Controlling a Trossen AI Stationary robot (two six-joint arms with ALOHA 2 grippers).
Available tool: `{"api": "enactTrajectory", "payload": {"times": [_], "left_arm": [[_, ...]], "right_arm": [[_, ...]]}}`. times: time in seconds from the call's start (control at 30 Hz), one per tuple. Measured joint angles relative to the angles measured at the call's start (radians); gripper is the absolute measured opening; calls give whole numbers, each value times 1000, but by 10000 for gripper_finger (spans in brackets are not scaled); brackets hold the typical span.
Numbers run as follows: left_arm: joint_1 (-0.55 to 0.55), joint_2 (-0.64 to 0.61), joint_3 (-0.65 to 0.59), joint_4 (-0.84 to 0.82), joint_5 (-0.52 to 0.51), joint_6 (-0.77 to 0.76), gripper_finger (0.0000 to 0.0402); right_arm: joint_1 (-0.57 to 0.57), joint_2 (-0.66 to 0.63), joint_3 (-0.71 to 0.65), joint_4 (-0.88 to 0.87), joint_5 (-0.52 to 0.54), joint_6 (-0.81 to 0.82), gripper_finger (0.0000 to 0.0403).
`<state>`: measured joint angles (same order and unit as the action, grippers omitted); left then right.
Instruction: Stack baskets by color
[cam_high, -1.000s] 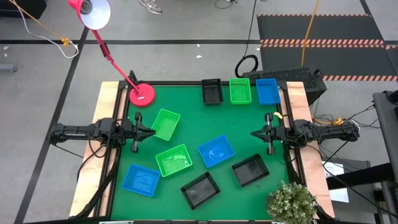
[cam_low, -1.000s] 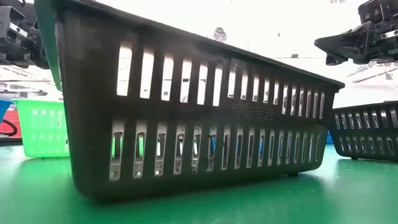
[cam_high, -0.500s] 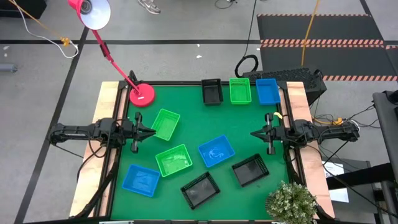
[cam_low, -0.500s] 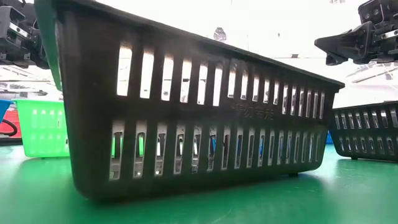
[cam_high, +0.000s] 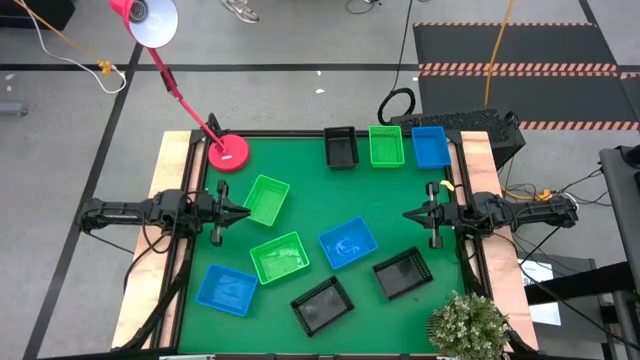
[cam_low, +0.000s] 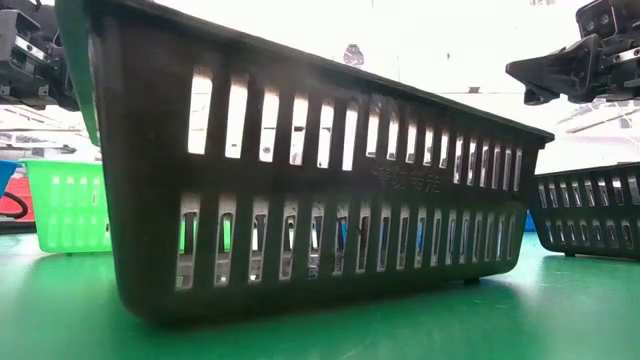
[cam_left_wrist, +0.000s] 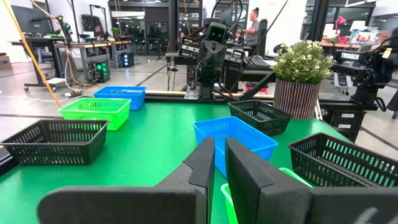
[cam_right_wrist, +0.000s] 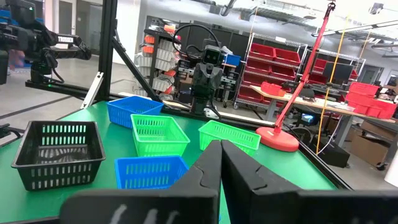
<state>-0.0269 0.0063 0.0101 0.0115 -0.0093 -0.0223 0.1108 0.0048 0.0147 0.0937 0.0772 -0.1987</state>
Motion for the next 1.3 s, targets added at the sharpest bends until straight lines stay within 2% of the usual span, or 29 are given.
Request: {"api": "enactTrajectory", "payload": {"times": [0.57,0.7,0.93,1.1,1.3], "left_arm": [[0,0,-1,73,-3,-44,41],[-6,3,43,87,4,-65,12],[-8,107,258,-20,-71,-69,3],[-8,253,475,-157,-71,-70,3],[-8,422,693,-223,-72,-65,2]], "right_arm": [[0,0,0,0,0,0,0],[0,0,0,0,0,0,0],[0,0,0,0,0,0,0],[0,0,0,0,0,0,0],[0,0,0,0,0,0,0]]}}
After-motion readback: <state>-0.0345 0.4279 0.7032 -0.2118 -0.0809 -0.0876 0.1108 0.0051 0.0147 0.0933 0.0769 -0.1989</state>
